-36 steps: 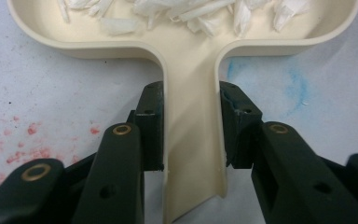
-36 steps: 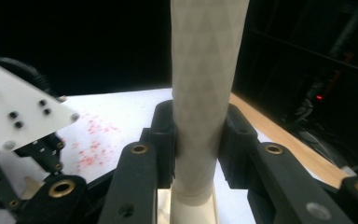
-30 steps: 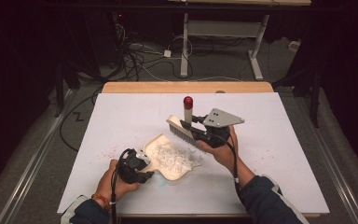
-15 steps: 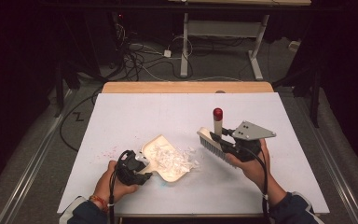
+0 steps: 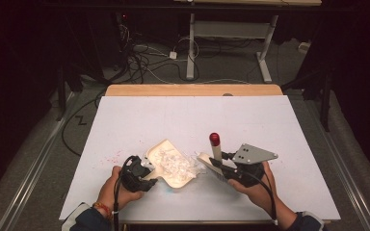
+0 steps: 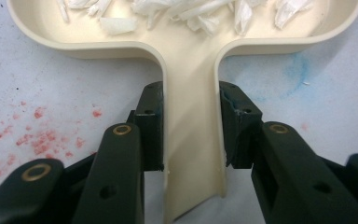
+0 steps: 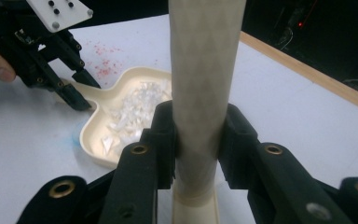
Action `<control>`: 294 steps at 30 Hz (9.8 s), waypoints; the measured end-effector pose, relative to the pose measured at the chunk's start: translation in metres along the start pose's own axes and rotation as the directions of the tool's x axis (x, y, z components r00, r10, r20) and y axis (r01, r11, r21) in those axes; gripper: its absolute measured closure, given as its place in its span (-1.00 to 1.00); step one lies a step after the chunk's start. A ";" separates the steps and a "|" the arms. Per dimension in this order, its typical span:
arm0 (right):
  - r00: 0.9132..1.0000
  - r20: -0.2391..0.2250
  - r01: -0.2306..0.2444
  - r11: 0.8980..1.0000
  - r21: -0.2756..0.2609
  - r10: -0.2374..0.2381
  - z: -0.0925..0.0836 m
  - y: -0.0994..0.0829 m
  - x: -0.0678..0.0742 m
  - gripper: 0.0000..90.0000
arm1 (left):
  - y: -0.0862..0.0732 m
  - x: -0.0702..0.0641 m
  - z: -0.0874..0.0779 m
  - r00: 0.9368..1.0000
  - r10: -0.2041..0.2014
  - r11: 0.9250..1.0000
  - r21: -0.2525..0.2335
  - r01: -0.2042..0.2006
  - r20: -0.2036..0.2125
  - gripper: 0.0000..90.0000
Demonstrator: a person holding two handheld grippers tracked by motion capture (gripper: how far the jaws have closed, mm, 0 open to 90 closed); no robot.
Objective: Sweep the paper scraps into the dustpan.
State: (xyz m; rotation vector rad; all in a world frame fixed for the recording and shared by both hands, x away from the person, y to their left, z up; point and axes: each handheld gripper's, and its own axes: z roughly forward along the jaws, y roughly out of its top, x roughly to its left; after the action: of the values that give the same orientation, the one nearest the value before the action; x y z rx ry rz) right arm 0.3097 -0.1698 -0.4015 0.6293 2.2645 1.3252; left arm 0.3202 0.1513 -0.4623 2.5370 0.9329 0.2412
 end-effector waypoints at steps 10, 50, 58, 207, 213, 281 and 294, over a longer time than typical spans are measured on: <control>1.000 0.010 -0.007 0.998 -0.056 0.007 0.025 0.019 0.009 0.58 | 0.002 -0.004 0.000 1.000 0.008 1.000 0.009 -0.008 0.006 0.41; 0.991 0.130 -0.025 0.991 -0.129 0.041 0.066 0.009 -0.024 0.58 | 0.003 -0.003 -0.001 1.000 0.001 1.000 0.015 -0.001 0.029 0.41; 1.000 -0.017 -0.020 0.987 -0.158 0.017 0.079 0.024 0.011 0.58 | 0.003 0.000 -0.002 0.999 -0.025 1.000 0.003 0.025 0.043 0.41; 0.993 -0.093 0.068 0.997 -0.027 -0.071 0.092 0.047 0.020 0.58 | -0.007 0.030 -0.006 0.996 -0.087 0.995 0.047 0.086 0.025 0.41; 0.989 -0.119 0.076 0.994 -0.085 -0.086 0.082 0.060 0.024 0.58 | -0.008 0.031 -0.007 0.996 -0.089 0.995 0.047 0.088 0.030 0.41; 0.991 -0.094 0.103 0.994 0.035 -0.099 0.046 0.029 0.016 0.58 | -0.012 0.025 -0.009 0.996 -0.088 0.994 0.059 0.087 0.028 0.41; 0.993 -0.103 0.053 0.997 -0.059 -0.059 0.020 0.047 0.005 0.58 | -0.012 0.025 -0.009 0.996 -0.087 0.995 0.058 0.085 0.027 0.41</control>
State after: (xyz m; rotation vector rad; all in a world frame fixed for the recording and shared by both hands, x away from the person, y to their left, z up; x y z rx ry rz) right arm 0.3251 -0.1331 -0.3692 0.4837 2.3008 1.4201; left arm 0.3296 0.1789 -0.4591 2.5373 1.0490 0.1531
